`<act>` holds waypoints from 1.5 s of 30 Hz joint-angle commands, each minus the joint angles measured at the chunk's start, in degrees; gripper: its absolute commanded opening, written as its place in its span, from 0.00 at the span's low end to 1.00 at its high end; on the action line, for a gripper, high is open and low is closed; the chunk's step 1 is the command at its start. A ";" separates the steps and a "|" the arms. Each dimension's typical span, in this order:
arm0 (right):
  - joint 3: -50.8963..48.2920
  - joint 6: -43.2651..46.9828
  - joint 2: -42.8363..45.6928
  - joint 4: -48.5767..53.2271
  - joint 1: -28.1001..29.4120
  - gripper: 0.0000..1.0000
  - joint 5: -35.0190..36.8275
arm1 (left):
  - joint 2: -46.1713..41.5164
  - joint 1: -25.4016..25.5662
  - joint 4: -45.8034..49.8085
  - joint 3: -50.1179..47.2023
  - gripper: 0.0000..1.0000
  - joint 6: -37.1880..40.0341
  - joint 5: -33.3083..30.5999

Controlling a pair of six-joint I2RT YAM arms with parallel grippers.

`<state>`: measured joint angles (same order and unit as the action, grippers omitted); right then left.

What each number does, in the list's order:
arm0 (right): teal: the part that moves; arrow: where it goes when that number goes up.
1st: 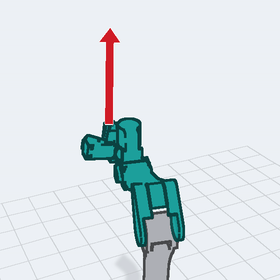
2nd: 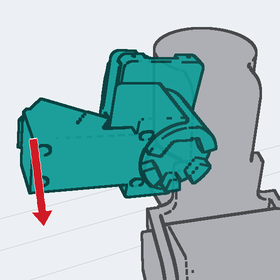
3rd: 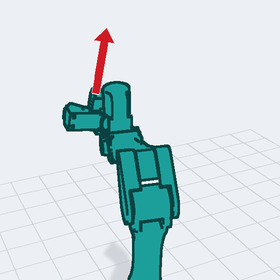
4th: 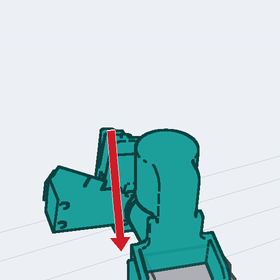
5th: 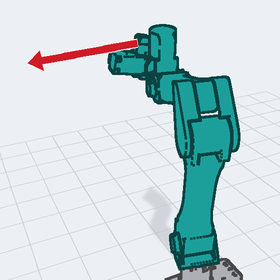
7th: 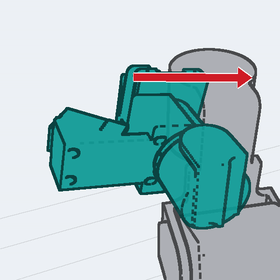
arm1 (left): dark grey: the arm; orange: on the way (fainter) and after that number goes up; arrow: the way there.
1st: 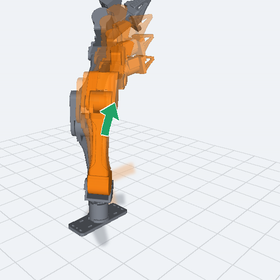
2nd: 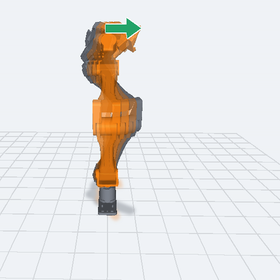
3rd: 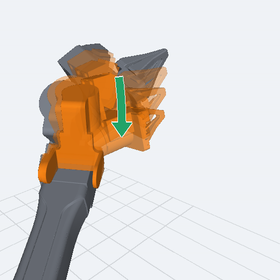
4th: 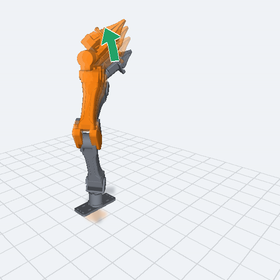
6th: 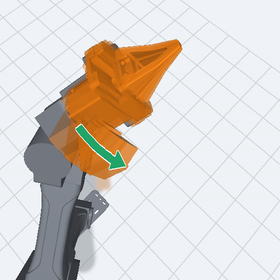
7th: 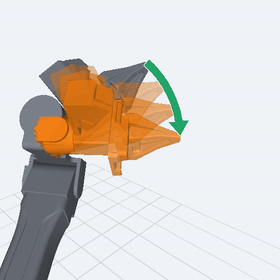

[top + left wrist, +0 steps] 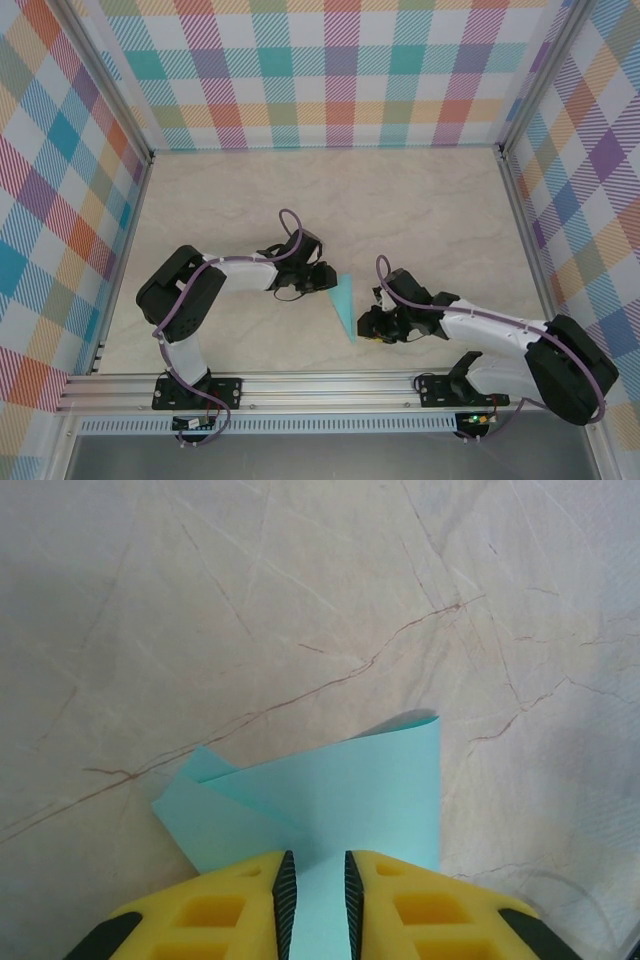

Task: Fold a paper plane with a square sheet of paper (pick it up from the middle)
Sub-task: Fold the wing for the fifth time at the center of the table, then turn over a paper plane at the center of the table.

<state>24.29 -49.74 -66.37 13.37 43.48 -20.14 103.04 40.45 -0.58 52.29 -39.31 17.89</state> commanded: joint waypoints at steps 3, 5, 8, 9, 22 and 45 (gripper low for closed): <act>3.38 2.27 0.78 9.29 0.02 0.39 9.24 | -2.89 1.00 9.05 4.56 0.34 0.87 -3.55; 3.61 2.27 0.28 9.13 0.02 0.41 10.39 | -4.93 1.45 12.53 6.51 0.46 1.08 -5.95; 3.72 0.23 0.44 10.83 0.02 0.44 14.52 | -7.86 2.38 21.93 9.76 0.65 0.35 -12.07; 3.70 -0.13 0.85 11.09 -0.04 0.46 15.46 | -8.53 2.87 25.51 11.20 0.68 -0.35 -14.51; 0.31 -2.64 9.14 9.66 -0.07 0.63 19.35 | -2.08 14.72 43.23 22.94 0.73 -13.97 -28.15; -4.00 -4.63 15.89 7.10 -0.07 0.71 15.75 | 3.64 16.86 44.78 24.78 0.45 -16.91 -27.64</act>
<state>20.16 -54.43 -50.15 21.89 43.48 -3.09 110.00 57.14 44.21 77.93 -55.51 -9.56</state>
